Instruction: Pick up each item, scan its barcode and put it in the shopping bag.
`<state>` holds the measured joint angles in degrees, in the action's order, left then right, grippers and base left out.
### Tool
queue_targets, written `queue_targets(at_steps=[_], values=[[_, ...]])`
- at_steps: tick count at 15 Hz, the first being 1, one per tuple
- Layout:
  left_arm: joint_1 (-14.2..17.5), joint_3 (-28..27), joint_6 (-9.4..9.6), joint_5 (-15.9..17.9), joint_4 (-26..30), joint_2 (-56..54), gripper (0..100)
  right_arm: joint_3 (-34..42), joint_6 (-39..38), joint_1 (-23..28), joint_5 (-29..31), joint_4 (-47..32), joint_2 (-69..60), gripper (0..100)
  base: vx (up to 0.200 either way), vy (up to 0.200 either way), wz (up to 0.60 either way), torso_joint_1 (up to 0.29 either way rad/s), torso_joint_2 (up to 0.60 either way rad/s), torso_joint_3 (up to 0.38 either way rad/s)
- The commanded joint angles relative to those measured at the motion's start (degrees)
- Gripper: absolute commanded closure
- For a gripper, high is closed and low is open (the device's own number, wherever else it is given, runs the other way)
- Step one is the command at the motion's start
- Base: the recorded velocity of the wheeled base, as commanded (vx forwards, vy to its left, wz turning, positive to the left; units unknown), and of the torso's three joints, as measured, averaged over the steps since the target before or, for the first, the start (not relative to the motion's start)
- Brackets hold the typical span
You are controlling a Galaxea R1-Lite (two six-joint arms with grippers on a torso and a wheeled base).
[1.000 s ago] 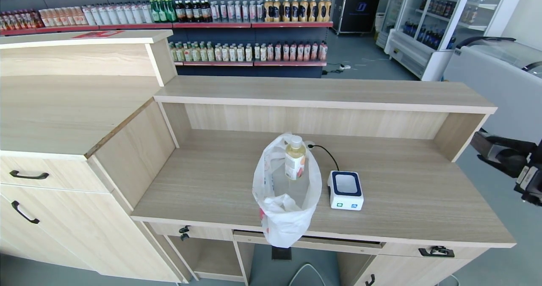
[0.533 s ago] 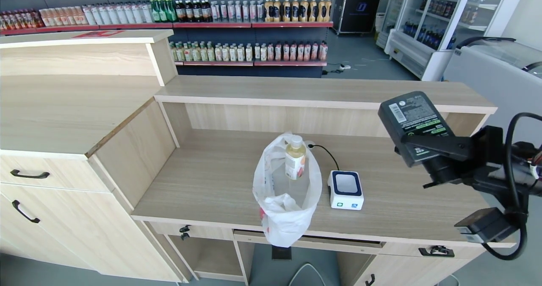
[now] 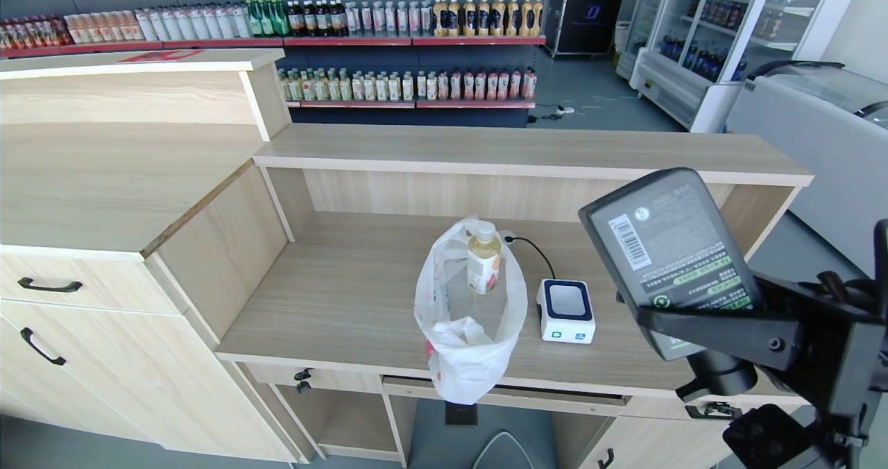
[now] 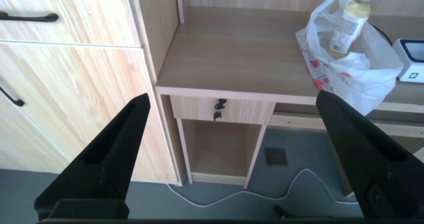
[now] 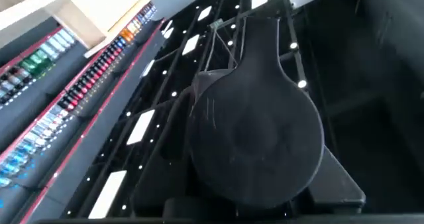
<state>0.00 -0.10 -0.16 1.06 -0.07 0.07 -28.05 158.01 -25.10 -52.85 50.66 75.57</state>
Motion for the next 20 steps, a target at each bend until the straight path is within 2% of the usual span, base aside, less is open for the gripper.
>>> queue_targets(at_steps=[1, 7, 13, 20], values=[[0.0, 0.0, -0.02, 0.0, 0.0, 0.0, 0, 0.2, 0.5, -5.2, -0.1, 0.0, -0.6, 100, 0.000, 0.000, 0.00, 0.000, 0.00, 0.000], [0.0, 0.0, -0.02, 0.0, 0.0, 0.0, 0, 0.8, 0.9, -10.9, -0.1, -0.6, -1.3, 100, 0.000, 0.000, 0.00, 0.000, 0.00, 0.000], [0.0, 0.0, -0.02, 0.0, 0.0, 0.0, 0, 1.2, 0.9, -11.6, -0.2, -3.9, -3.6, 100, 0.000, 0.000, 0.00, 0.000, 0.00, 0.000], [0.0, 0.0, -0.02, 0.0, 0.0, 0.0, 0, 1.2, 0.7, -11.8, -0.2, -3.9, -3.6, 100, 0.000, 0.000, 0.00, 0.000, 0.00, 0.000]])
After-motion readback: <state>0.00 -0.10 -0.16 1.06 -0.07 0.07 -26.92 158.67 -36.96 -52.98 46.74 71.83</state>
